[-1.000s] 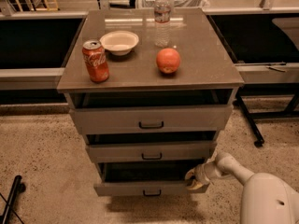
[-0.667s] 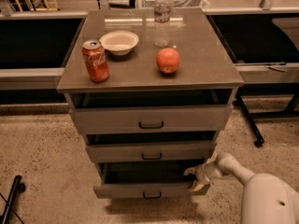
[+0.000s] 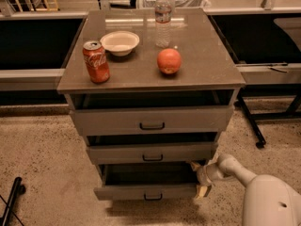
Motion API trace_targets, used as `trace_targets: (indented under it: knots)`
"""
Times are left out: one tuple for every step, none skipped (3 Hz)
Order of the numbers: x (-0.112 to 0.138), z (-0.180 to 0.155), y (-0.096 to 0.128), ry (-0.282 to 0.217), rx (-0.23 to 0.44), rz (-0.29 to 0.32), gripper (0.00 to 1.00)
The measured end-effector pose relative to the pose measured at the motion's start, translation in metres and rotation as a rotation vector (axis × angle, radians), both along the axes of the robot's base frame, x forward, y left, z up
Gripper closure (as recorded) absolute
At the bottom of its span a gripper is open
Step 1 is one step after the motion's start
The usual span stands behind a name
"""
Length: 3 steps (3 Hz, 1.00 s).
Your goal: Open bottom drawer
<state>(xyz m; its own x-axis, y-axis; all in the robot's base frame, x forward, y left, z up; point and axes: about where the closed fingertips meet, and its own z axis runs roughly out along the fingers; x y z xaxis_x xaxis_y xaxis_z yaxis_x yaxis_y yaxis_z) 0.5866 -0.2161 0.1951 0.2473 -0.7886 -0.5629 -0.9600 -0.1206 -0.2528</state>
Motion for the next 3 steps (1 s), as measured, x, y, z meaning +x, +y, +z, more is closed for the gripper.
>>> trace_targets:
  knots:
    - [0.000, 0.002, -0.010, 0.019, 0.020, -0.032, 0.00]
    - [-0.007, 0.008, -0.033, 0.031, -0.052, -0.048, 0.15]
    - [-0.030, 0.000, -0.021, 0.070, -0.055, -0.021, 0.00]
